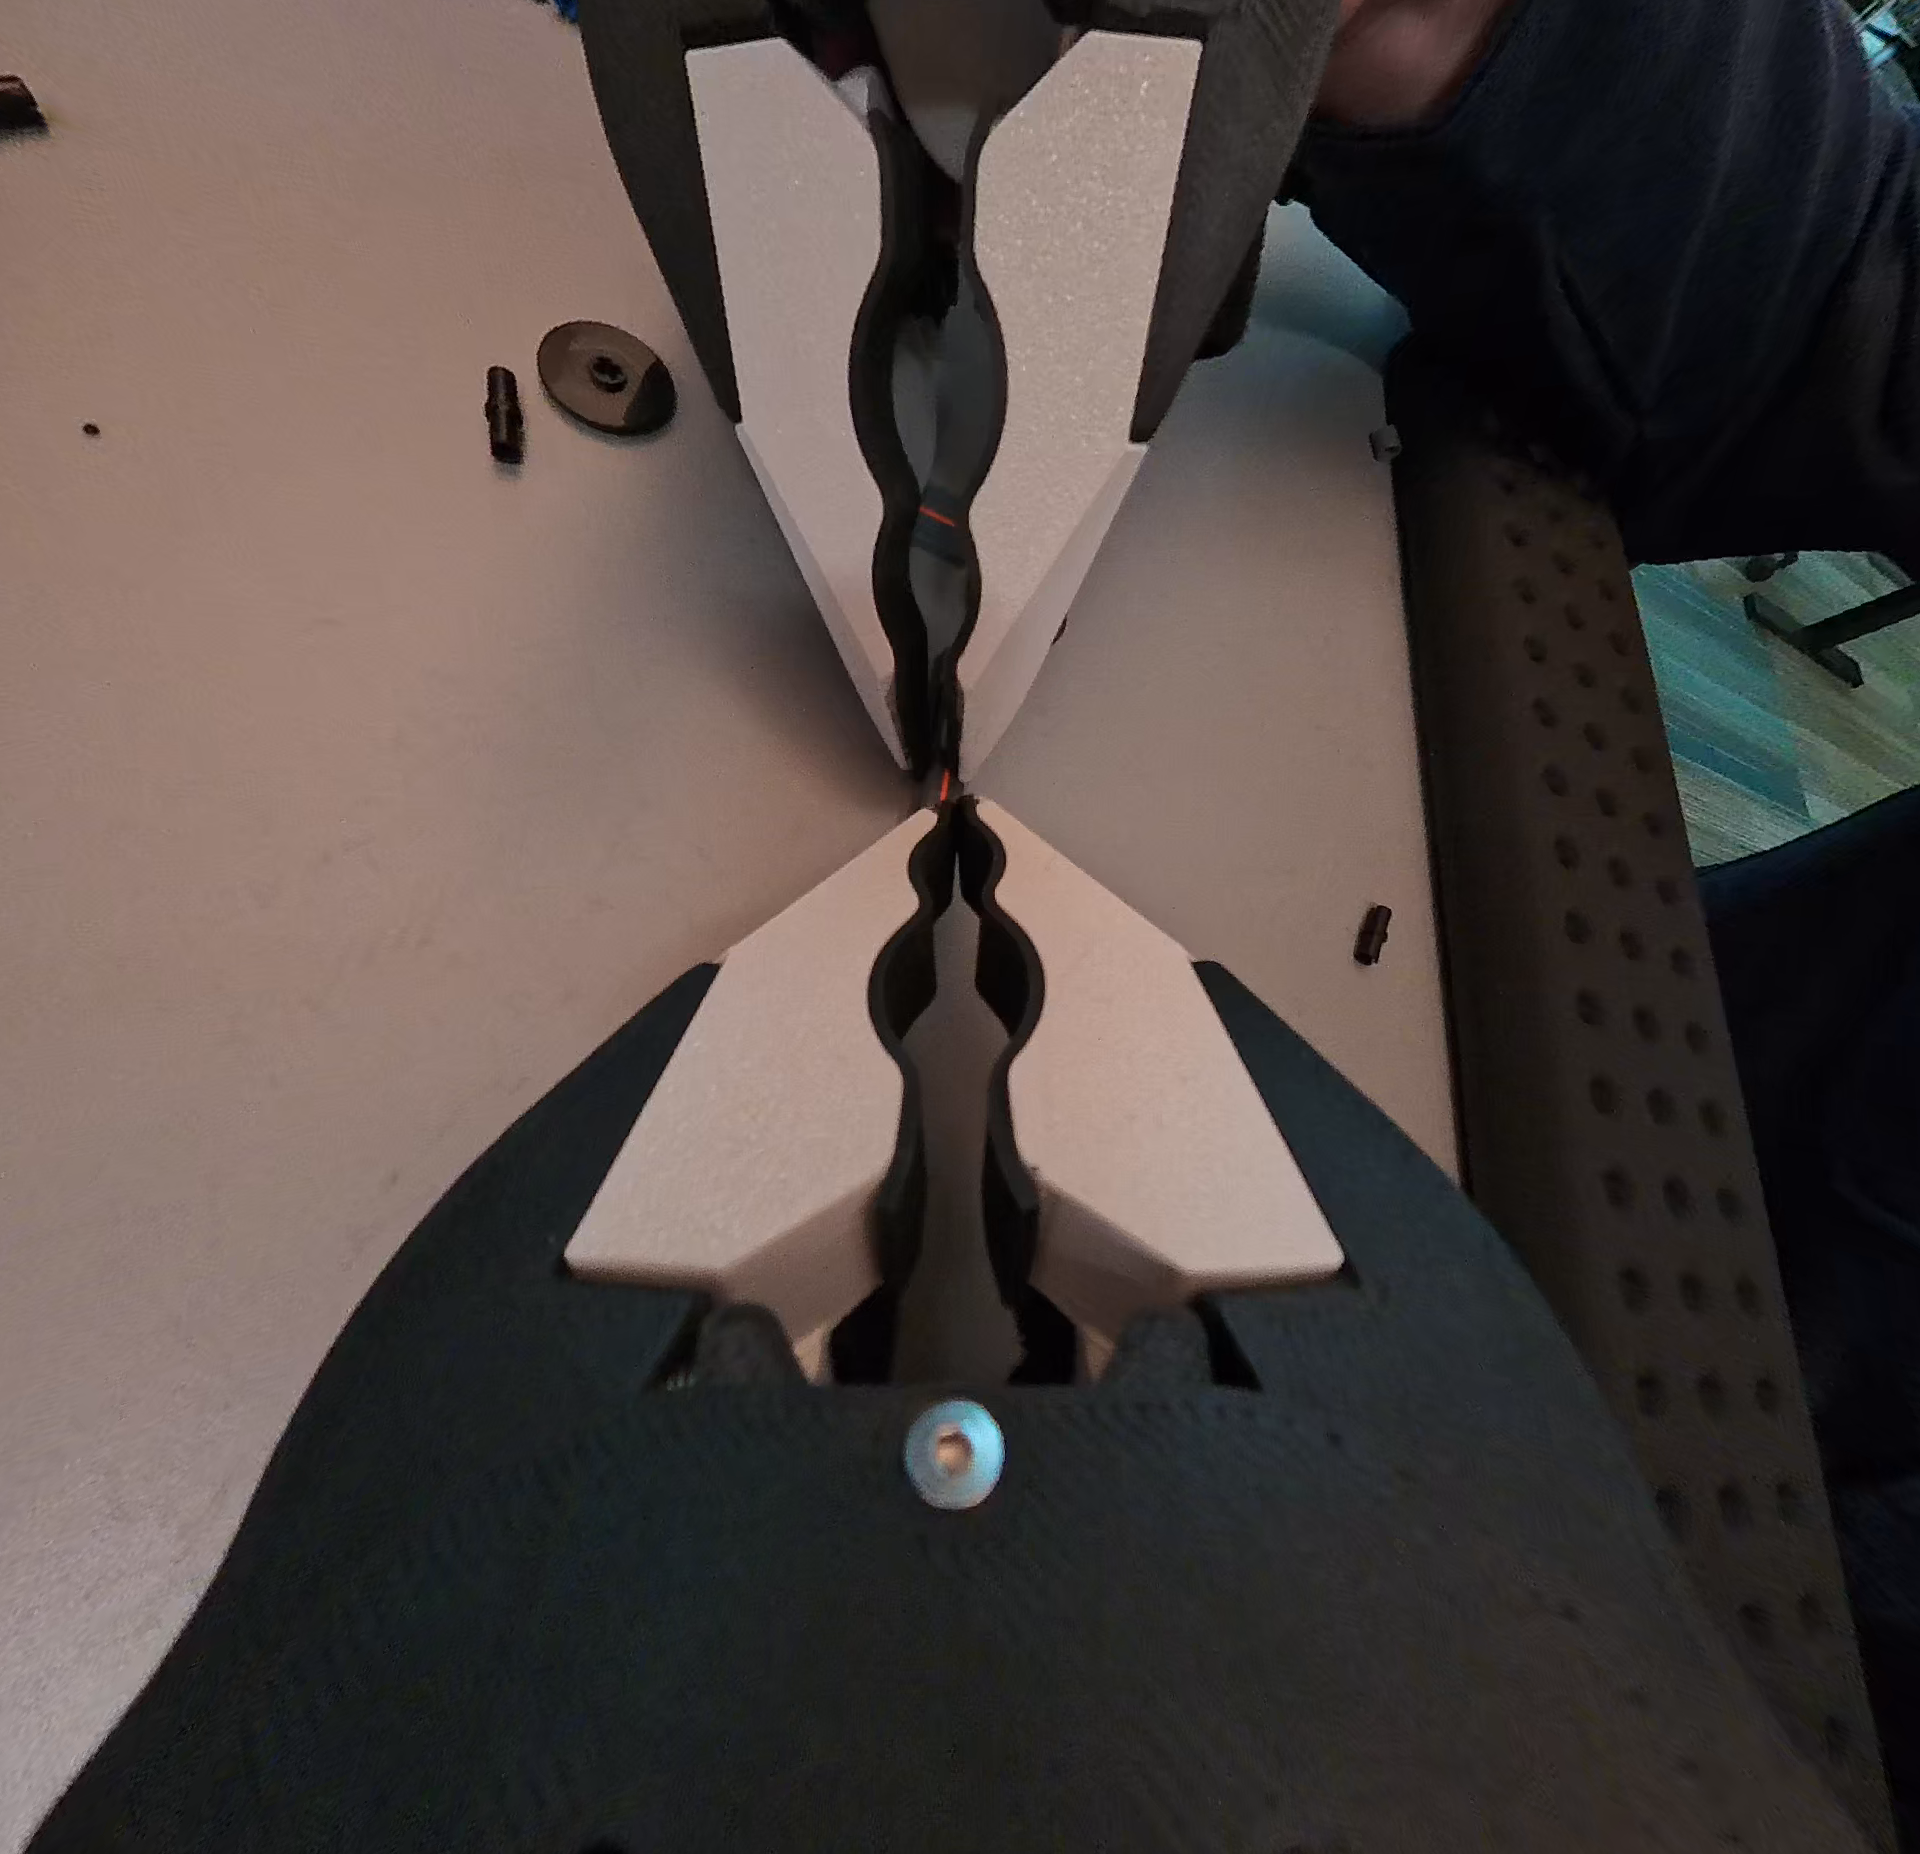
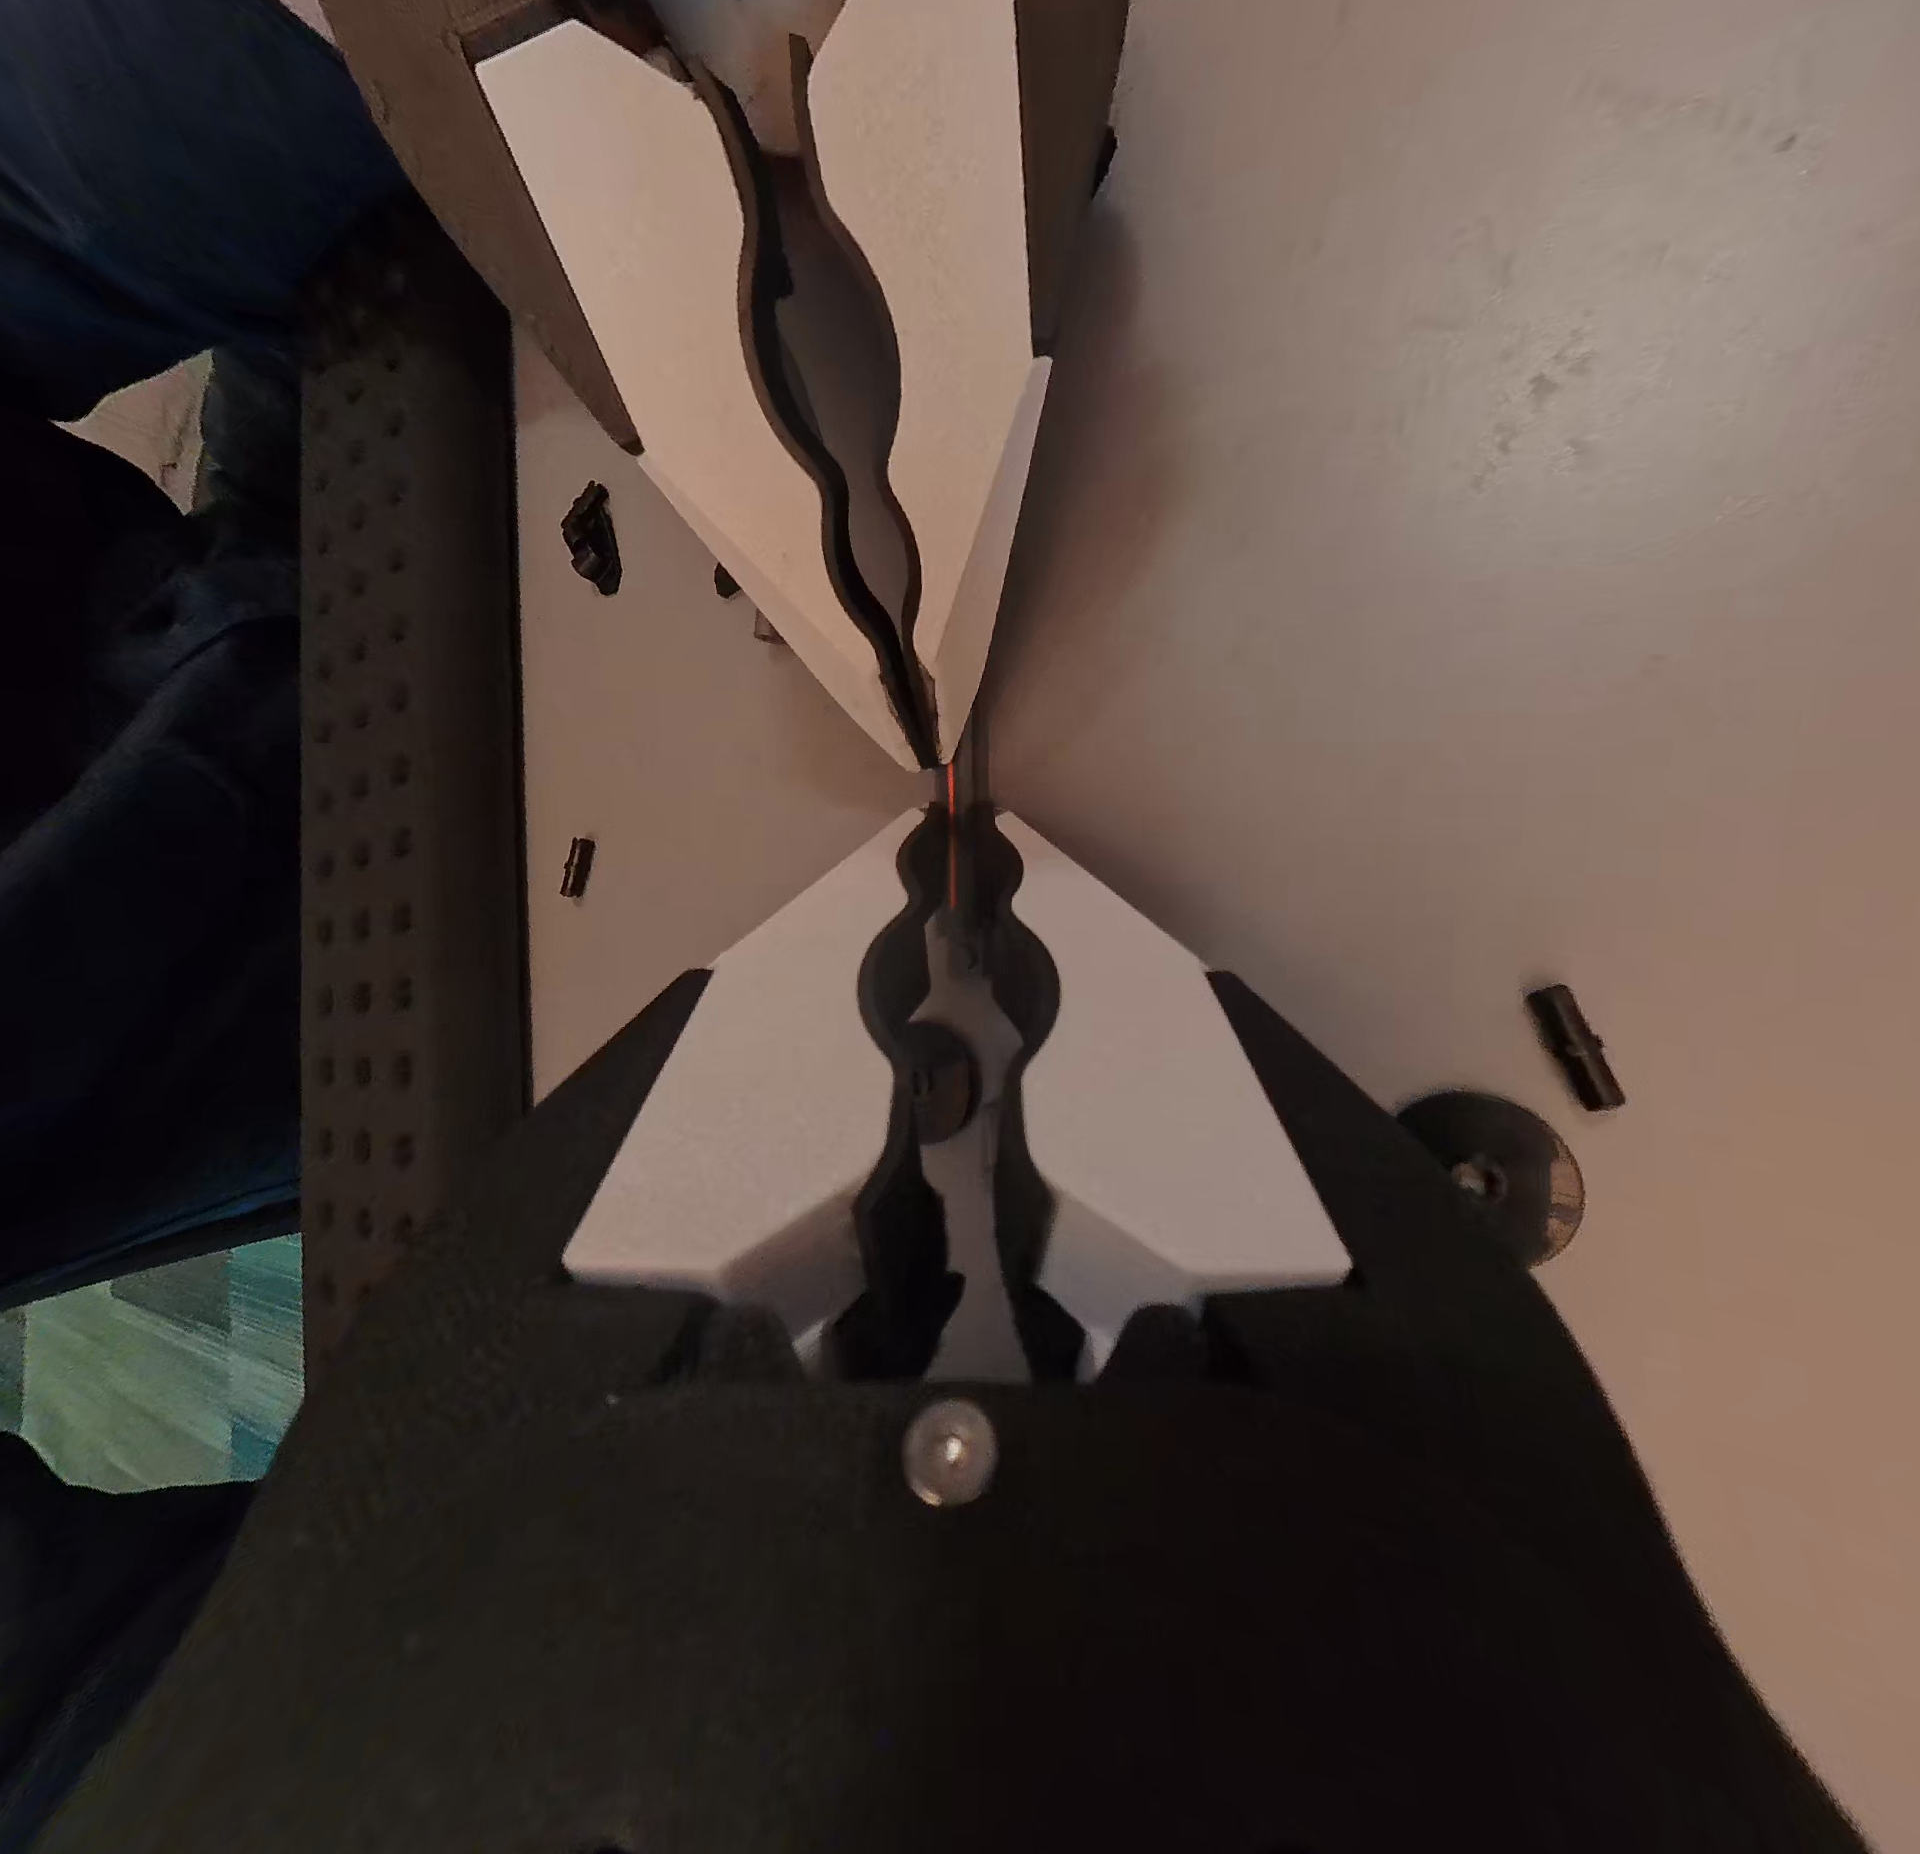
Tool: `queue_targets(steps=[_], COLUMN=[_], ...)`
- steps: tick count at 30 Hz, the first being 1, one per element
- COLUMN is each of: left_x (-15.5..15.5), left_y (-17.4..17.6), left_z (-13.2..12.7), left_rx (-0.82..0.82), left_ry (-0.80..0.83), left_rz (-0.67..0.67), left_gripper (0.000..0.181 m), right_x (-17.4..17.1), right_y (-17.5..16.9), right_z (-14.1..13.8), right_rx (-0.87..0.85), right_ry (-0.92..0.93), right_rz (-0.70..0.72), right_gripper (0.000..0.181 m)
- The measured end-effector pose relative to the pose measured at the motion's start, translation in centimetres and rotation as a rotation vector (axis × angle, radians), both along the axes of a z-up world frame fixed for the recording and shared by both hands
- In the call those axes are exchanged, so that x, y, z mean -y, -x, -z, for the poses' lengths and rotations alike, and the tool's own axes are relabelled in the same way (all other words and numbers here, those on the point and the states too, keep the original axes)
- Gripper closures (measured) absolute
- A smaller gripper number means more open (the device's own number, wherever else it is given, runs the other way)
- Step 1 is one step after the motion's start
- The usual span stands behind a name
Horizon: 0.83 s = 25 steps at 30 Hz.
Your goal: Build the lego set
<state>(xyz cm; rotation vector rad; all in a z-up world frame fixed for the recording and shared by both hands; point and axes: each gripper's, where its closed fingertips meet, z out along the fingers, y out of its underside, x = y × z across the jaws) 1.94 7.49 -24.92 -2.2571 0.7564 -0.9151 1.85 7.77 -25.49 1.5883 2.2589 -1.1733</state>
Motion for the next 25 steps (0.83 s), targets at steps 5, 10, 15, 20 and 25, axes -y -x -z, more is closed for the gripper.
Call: queue_targets(steps=[5,10,15,20,25], left_x=[-0.1,0.0,-0.2,-1.4,-1.3], left_y=[0.0,0.0,-0.1,0.5,0.4], left_z=[0.1,0.7,0.3,-1.0,0.1], left_rx=[-0.007,-0.066,-0.048,0.018,-0.057], left_ry=[0.01,0.024,0.0,-0.053,-0.052], left_rz=[-0.005,0.0,-0.001,-0.062,-0.052], left_gripper=[0.181,0.181,0.181,0.181,0.181], right_x=[-0.6,-1.3,-1.2,-1.1,-1.0], right_y=[0.0,-0.3,-0.3,-0.3,-0.3], right_z=[0.0,-0.1,-0.1,-0.1,-0.1], right_rx=[0.001,0.005,0.003,0.005,0.004], right_ry=[0.003,0.007,-0.002,0.003,0.001], right_rz=[0.023,0.032,0.023,0.021,0.017], right_gripper=[0.177,0.178,0.178,0.178,0.178])
